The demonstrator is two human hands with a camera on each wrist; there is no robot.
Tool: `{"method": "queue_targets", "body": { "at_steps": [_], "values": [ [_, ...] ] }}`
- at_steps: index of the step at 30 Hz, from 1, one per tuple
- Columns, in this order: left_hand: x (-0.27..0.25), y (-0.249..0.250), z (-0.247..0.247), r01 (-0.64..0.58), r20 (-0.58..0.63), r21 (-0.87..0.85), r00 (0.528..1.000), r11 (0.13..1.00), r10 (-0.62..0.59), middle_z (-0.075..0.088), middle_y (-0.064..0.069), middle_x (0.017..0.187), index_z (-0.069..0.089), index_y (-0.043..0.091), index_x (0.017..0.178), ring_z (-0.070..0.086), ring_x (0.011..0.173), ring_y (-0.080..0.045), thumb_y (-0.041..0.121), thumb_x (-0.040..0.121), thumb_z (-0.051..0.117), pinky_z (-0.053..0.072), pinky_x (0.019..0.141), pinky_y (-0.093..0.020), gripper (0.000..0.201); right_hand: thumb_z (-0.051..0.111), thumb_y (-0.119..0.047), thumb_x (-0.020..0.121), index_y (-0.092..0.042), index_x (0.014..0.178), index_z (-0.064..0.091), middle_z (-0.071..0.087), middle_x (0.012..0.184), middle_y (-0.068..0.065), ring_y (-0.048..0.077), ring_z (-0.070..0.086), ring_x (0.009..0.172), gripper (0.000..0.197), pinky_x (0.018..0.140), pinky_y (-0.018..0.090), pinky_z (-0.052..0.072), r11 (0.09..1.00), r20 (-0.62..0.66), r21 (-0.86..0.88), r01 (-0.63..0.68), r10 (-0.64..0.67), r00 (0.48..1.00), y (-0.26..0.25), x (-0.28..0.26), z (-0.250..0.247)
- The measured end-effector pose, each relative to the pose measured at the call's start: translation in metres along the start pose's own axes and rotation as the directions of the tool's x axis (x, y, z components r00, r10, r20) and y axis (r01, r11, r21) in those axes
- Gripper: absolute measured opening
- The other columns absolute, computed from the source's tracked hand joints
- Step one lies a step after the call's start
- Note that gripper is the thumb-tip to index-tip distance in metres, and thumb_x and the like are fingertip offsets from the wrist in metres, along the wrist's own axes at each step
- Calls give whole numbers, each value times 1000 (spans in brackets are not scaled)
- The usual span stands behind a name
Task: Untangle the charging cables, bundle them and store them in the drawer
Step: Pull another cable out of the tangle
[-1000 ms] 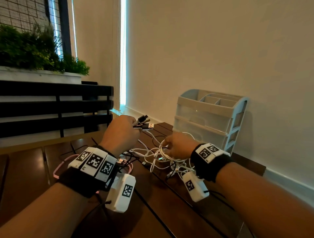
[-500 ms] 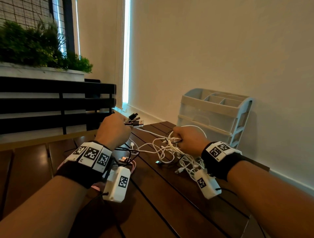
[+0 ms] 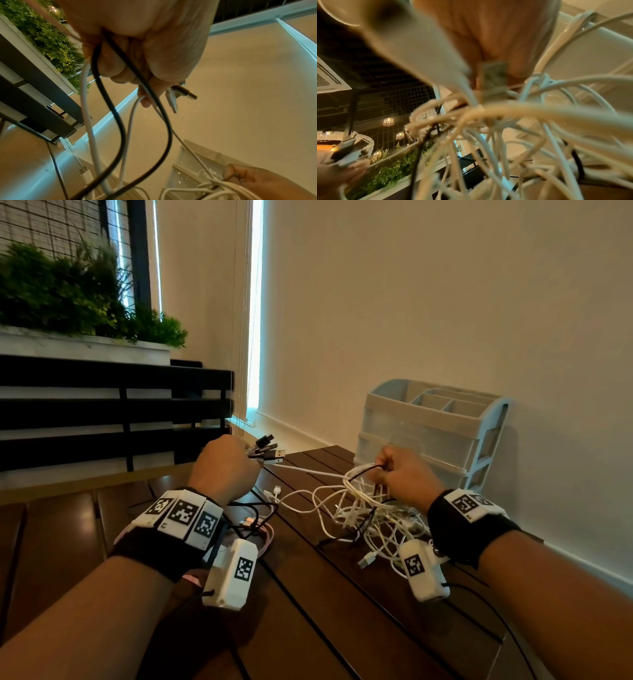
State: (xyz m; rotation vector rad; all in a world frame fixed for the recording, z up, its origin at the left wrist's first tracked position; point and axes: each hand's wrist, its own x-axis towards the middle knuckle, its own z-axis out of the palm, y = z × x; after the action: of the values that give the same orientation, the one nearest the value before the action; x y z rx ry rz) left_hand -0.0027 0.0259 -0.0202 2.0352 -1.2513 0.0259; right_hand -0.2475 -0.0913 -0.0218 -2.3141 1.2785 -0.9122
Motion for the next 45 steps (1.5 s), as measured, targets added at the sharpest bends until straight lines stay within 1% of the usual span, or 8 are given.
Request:
{"method": "queue_targets", "body": {
  "at_steps": [10,18,22,27,32,35,39,45],
  "values": [
    [1,-3,-2,30,-9,-8,1000,1000,-30,54,-4,74,65,8,88,48,66,-15,18,91,58,35,58,-27,13,69,-16,86,-16,106,46,64,90,11,24,69,74,31,59,32,57,946,-62,218,-238,257,965,15,-1,-3],
    [-2,2,-17,-30,-72,-64,997,998,25,50,-2,68,53,16,68,45,62,-12,14,90,57,29,50,-25,22,71,-38,83,-18,69,55,57,68,-1,13,52,63,29,55,26,38,957,43,-281,-67,83,996,13,-1,-17],
    [-5,7,-20,-82,-81,-99,994,992,74,50,-1,66,54,15,68,44,61,-12,15,90,57,29,49,-24,23,71,-35,83,-17,104,68,65,103,1,17,58,94,27,77,25,43,841,219,-537,60,71,973,3,-3,-28],
    [-12,22,-27,-162,-74,-189,986,968,151,54,-2,65,58,17,67,47,60,-13,14,88,61,31,50,-26,22,69,-24,84,-29,137,45,54,127,-11,5,51,107,58,87,17,37,921,226,-230,315,-264,938,-46,-13,-11],
    [-11,21,-45,-184,-149,-269,978,946,148,63,-4,69,66,18,76,60,68,-21,18,89,63,42,54,-28,14,58,-25,93,-12,100,66,54,80,-8,11,50,78,17,65,25,39,833,375,-434,344,-180,909,-54,-5,9],
    [-6,15,-50,-171,-155,-302,979,938,129,66,-7,71,68,18,77,65,72,-26,20,88,65,54,64,-36,11,49,-29,97,-17,89,60,54,80,-7,14,53,79,18,59,23,36,868,295,-446,220,-89,951,-48,1,-3],
    [-2,12,-53,-153,-196,-279,976,948,100,57,-2,64,60,21,66,54,63,-18,20,89,65,36,51,-25,23,38,-27,102,-4,90,62,60,86,12,27,57,84,35,69,30,39,841,275,-521,146,3,961,-31,6,-10],
    [7,2,-55,-106,-163,-190,984,976,75,55,-1,66,63,16,75,49,61,-11,18,87,66,32,49,-24,12,48,-14,99,-7,80,56,57,67,8,17,53,56,21,50,21,45,995,145,-50,-81,88,986,-8,11,-21]
  ]
}}
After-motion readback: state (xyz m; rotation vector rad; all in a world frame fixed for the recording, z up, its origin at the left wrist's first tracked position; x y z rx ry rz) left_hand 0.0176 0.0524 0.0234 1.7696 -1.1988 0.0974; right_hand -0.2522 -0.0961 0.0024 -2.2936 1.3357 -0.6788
